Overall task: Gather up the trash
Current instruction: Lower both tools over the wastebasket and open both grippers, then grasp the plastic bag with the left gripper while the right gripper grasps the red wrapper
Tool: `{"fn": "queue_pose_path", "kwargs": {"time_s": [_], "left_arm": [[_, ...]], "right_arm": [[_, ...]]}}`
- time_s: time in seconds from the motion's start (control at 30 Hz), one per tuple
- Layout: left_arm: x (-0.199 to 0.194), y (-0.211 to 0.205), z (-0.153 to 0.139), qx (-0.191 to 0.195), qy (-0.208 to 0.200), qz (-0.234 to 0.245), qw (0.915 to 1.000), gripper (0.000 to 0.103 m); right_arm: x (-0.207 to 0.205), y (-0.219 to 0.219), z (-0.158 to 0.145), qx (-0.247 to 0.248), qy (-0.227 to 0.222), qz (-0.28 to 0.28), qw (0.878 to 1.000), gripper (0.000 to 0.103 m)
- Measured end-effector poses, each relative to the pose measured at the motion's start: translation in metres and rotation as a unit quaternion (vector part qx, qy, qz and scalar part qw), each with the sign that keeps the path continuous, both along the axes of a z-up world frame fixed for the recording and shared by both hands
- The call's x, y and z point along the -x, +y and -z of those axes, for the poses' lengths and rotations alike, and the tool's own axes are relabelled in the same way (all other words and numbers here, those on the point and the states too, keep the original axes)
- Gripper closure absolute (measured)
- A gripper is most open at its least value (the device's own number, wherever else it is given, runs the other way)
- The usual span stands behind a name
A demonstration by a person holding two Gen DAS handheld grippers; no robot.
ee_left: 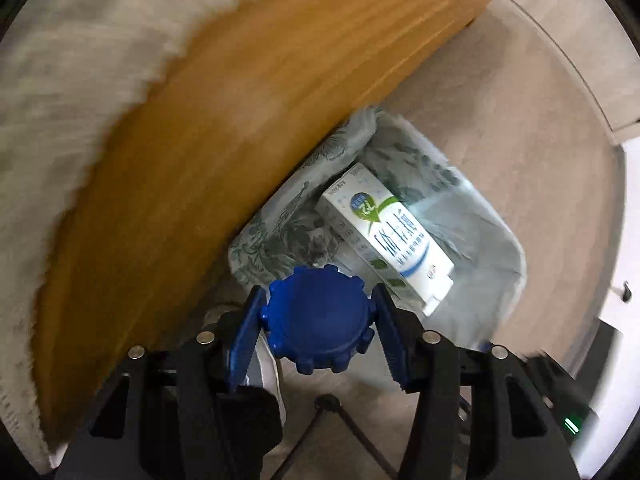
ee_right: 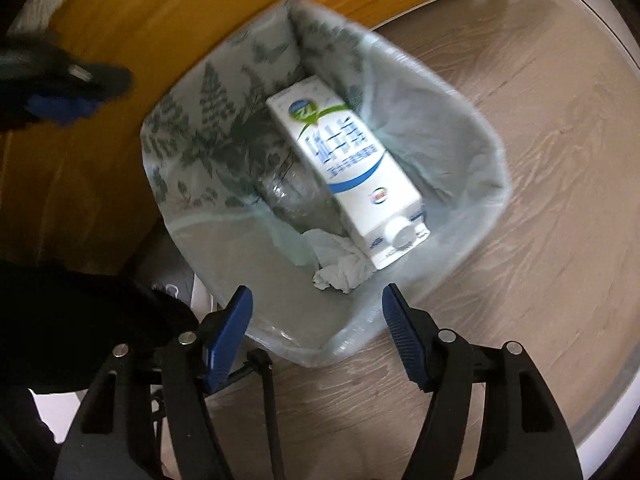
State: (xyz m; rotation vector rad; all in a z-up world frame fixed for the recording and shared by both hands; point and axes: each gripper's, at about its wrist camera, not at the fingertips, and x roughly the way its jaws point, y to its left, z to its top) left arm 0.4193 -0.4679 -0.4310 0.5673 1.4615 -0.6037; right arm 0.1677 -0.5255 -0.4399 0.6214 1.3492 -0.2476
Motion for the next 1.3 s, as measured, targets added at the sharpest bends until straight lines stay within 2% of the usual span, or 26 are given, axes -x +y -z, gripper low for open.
{"fn": "queue_pose_path", "kwargs": {"time_s": [0.07,0.1,0.13,0.17,0.27,0.37,0.47,0.77,0.93,1.07,1.17,1.23,1.3], "left_arm": [[-0.002,-0.007,0.014,-0.005,-0.006,-0.006,1.0,0.047],[-0.002,-0.011,0.025,-0.014,-0.014,-0.009,0.9998,0.041],[-0.002,-0.013,0.03,-0.02,-0.018,-0.009,0.9996,0.025],[-0.002,-0.013,0.033,-0.021,-0.024,-0.007,0.9995,0.022],[-0.005,-0.011,0.033,-0.032,-0.037,-0.002,0.9988,0.02],[-0.011,-0.006,0.029,-0.035,-0.048,-0.017,0.9981,0.016],[-0.013,0.0,0.027,-0.039,-0.043,-0.033,0.9978,0.016],[-0.001,0.012,0.006,-0.055,-0.063,-0.035,0.9959,0.016],[0.014,0.018,-0.025,-0.025,-0.046,-0.048,0.9975,0.016],[0.034,0.022,-0.074,0.054,-0.056,-0.038,0.9962,0.016],[0.044,0.032,-0.119,0.123,-0.092,-0.043,0.9873,0.016],[0.044,0.038,-0.145,0.141,-0.126,-0.042,0.9812,0.016],[0.036,0.05,-0.179,0.176,-0.152,-0.038,0.9717,0.016]], "right_arm": [[0.003,-0.003,-0.009,0.006,-0.006,0.003,1.0,0.038],[0.004,-0.004,-0.012,0.008,-0.008,0.003,1.0,0.038],[0.004,-0.005,-0.015,0.012,-0.011,0.003,1.0,0.038],[0.005,-0.006,-0.017,0.014,-0.011,0.005,1.0,0.038],[0.007,-0.009,-0.021,0.016,-0.012,0.012,1.0,0.038],[0.006,-0.009,-0.021,0.019,-0.005,0.01,1.0,0.038],[0.004,-0.008,-0.023,0.021,-0.005,0.01,1.0,0.038],[0.007,-0.002,-0.041,0.038,-0.002,0.004,0.999,0.038],[0.008,-0.007,-0.069,0.068,-0.008,0.009,0.998,0.038],[0.007,-0.012,-0.104,0.097,-0.027,0.016,0.995,0.038],[0.003,-0.015,-0.133,0.12,-0.046,0.02,0.992,0.038],[-0.001,-0.018,-0.157,0.142,-0.059,0.015,0.988,0.038],[-0.006,-0.023,-0.178,0.158,-0.069,0.015,0.985,0.038]]}}
